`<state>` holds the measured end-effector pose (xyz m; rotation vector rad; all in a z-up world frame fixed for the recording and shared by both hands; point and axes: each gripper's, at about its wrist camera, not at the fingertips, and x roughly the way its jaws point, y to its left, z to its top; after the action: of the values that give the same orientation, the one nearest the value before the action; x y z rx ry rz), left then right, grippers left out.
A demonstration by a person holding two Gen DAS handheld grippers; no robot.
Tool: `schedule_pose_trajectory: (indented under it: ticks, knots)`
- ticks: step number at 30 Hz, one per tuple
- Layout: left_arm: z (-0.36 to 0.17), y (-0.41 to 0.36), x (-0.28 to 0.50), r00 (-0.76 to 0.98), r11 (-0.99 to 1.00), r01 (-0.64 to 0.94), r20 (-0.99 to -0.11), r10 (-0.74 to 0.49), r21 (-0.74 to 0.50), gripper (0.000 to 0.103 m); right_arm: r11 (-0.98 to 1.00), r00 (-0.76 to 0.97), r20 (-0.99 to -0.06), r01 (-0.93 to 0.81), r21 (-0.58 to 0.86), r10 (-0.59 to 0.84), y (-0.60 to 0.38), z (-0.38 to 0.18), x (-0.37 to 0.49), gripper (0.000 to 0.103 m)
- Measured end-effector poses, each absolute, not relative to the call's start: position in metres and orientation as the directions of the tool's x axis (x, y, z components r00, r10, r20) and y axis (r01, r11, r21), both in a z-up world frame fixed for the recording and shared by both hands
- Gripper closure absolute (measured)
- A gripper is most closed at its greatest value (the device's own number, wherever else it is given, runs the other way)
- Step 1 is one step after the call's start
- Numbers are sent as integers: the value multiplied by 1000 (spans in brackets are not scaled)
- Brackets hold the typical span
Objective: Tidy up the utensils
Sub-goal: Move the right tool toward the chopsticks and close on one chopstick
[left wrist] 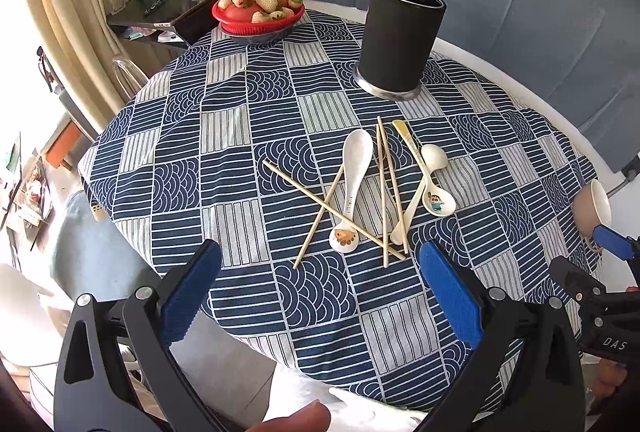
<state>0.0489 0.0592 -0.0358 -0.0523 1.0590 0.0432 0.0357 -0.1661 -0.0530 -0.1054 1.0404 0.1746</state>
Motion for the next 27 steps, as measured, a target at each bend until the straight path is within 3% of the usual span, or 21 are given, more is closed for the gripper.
schedule_pose_trajectory:
  ticks: [27]
  knots:
    - [-86, 111, 116, 326, 990, -128, -945, -15, -60, 6, 958, 412, -907, -286, -31, 94, -100, -90, 109, 8]
